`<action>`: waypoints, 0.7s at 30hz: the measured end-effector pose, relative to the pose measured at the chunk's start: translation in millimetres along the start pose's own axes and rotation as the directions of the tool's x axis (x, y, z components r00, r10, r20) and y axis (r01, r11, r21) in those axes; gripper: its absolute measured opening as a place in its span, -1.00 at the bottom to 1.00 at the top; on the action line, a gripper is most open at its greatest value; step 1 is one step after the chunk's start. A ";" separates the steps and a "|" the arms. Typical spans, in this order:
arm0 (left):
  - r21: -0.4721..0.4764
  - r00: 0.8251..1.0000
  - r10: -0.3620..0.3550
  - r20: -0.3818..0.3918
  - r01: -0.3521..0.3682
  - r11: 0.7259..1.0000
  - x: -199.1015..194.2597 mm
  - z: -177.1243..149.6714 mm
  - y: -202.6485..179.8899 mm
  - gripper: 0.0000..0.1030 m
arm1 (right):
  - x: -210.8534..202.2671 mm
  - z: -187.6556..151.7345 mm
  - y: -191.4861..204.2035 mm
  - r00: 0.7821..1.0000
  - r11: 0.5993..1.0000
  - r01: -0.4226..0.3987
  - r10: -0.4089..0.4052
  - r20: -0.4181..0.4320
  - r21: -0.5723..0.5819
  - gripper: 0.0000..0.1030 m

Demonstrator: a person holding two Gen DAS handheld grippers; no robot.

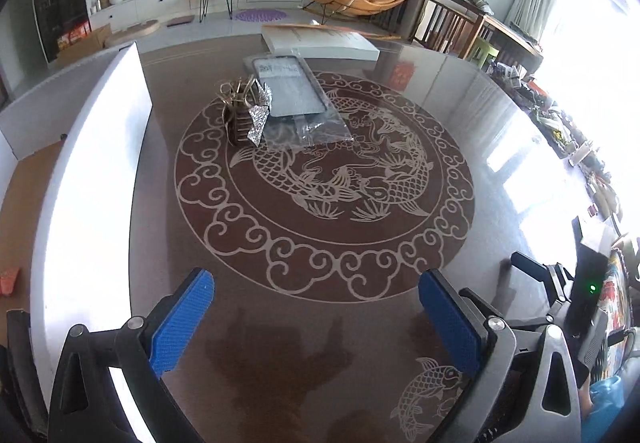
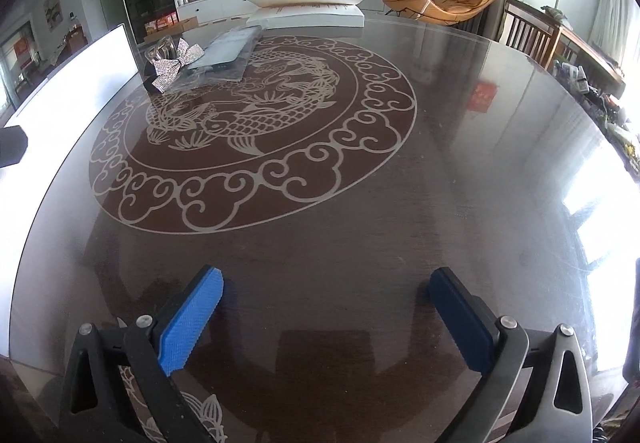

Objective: Organize objects
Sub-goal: 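Bring both tools back over the table toward the hair clip and bag, then grasp the rhinestone hair clip with the left gripper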

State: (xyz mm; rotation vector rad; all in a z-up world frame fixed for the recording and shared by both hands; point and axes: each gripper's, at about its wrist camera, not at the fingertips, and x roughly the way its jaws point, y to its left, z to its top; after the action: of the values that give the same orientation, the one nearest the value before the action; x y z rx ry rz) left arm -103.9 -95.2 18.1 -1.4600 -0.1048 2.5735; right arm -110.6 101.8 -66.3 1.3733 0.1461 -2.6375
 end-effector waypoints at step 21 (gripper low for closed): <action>0.078 0.989 0.148 0.003 -0.148 0.986 92.4 109.6 27.5 1.00 | -0.6 -1.2 -0.2 1.000 1.000 -0.003 0.003 0.003 -0.001 1.00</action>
State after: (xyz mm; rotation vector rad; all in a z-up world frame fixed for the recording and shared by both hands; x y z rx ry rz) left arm -247.4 -101.5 -7.5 -1.4961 0.1079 2.6572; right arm -109.4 102.2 -66.4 1.3678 0.1445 -2.6374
